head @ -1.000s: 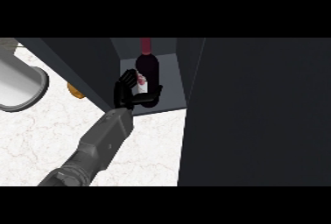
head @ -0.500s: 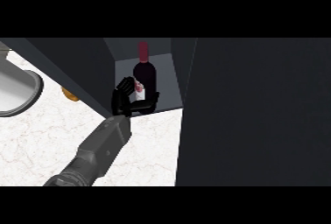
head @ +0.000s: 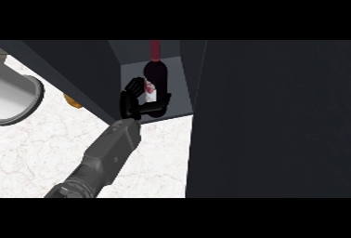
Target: Pick up the wine, place it into the cabinet and close the cabinet
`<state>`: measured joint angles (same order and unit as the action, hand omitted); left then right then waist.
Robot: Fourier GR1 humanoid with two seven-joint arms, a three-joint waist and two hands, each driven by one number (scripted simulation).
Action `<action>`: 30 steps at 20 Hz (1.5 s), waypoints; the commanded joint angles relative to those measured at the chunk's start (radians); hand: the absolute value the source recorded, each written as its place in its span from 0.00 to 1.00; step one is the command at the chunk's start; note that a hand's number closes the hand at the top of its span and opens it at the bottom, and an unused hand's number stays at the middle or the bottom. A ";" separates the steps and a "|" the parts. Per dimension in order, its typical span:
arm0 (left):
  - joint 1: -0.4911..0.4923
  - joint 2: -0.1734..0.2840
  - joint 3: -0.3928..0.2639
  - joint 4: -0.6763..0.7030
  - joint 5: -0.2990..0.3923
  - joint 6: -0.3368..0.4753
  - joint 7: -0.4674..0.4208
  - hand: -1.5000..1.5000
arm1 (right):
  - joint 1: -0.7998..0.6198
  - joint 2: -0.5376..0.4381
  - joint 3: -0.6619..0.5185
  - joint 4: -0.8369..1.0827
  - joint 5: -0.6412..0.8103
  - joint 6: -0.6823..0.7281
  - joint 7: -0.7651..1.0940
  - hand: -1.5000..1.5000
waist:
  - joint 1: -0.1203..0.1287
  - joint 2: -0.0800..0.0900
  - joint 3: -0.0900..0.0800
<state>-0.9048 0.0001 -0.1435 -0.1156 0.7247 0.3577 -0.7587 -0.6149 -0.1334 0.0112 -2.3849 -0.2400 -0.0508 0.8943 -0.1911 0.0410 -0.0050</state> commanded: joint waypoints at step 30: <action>-0.286 0.034 -0.012 0.080 0.041 0.145 0.203 1.00 | 0.109 -0.019 -0.064 -0.013 -0.051 0.070 -0.052 0.00 | 0.046 0.013 0.005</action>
<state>-1.1667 0.0129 -0.1391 -0.0605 0.7866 0.4968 -0.5849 -0.5361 -0.1525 -0.0561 -2.3788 -0.2679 0.0057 0.8401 -0.1516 0.0525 -0.0011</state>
